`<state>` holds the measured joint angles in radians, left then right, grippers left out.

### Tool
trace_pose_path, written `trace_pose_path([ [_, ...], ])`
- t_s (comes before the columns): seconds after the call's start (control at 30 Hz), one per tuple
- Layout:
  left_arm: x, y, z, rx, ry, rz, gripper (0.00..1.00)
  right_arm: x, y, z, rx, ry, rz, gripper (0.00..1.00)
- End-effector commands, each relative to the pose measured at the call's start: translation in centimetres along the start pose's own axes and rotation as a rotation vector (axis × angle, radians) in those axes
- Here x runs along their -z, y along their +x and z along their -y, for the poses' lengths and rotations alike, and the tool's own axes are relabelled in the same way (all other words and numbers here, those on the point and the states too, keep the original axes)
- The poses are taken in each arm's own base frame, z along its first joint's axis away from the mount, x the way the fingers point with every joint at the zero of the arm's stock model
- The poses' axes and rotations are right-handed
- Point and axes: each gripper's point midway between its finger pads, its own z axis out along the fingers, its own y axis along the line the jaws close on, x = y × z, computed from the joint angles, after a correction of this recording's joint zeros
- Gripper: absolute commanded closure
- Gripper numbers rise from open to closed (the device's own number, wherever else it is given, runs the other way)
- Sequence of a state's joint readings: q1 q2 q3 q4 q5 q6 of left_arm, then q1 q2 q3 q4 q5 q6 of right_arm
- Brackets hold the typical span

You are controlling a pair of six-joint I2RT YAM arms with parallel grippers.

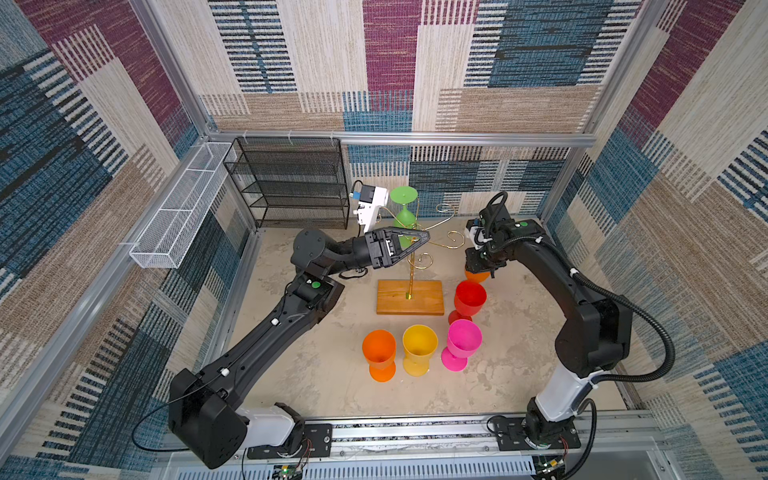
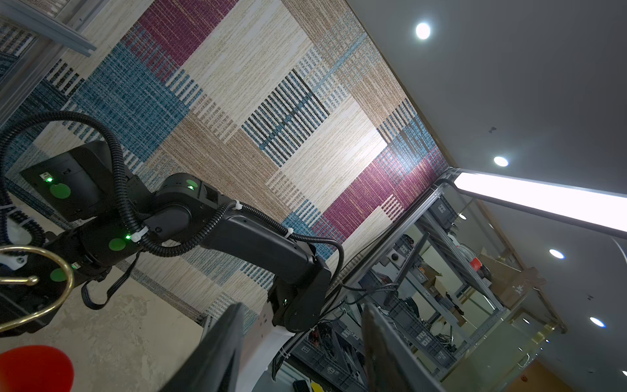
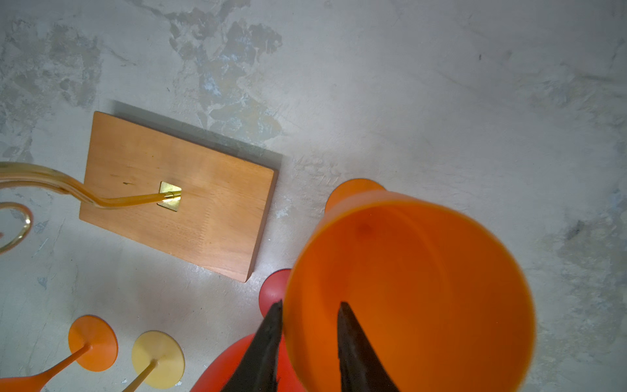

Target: Take the wine glass off the wine glass rack

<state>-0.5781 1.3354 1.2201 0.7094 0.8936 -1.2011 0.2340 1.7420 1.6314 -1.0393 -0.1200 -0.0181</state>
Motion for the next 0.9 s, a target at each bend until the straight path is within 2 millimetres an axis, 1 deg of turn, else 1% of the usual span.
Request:
trace_pose_path([
  [0.0, -0.1, -0.1, 0.4, -0.019, 0.018, 0.000, 0.42, 2.0, -1.9, -0.2, 0.000, 0.002, 0.096, 0.67],
  [0.1, -0.1, -0.1, 0.2, -0.018, 0.013, -0.001, 0.42, 3.7, -2.8, -0.6, 0.001, -0.011, 0.158, 0.66],
  [0.27, 0.0, -0.5, 0.1, -0.038, -0.020, 0.006, 0.42, 6.2, -3.3, -0.8, -0.003, -0.010, 0.235, 0.65],
  [0.3, 0.2, -0.9, 0.2, -0.055, -0.034, 0.013, 0.41, 6.9, -3.4, -0.9, -0.006, -0.009, 0.260, 0.65],
  [0.37, 0.8, -1.7, -0.4, -0.072, -0.110, 0.023, 0.41, 8.8, -3.9, -0.9, -0.020, -0.008, 0.338, 0.64],
  [0.4, 1.2, -2.2, -0.6, -0.085, -0.144, 0.031, 0.41, 9.4, -3.8, -1.0, -0.025, -0.011, 0.362, 0.63],
  [0.5, 2.5, -4.3, -1.5, -0.113, -0.271, 0.061, 0.41, 12.2, -3.7, -1.0, -0.043, -0.019, 0.462, 0.59],
  [0.57, 3.6, -6.0, -2.4, -0.126, -0.340, 0.095, 0.41, 14.0, -3.6, -1.0, -0.057, -0.019, 0.527, 0.57],
  [0.67, 5.2, -8.6, -4.4, -0.139, -0.418, 0.130, 0.41, 16.3, -3.2, -0.8, -0.078, -0.015, 0.621, 0.52],
  [0.77, 6.6, -10.6, -7.4, -0.168, -0.536, 0.118, 0.41, 17.8, -2.7, -0.9, -0.085, -0.022, 0.700, 0.51],
  [0.87, 7.0, -11.8, -10.5, -0.207, -0.621, 0.049, 0.42, 18.5, -2.0, -1.1, -0.088, -0.042, 0.753, 0.48],
])
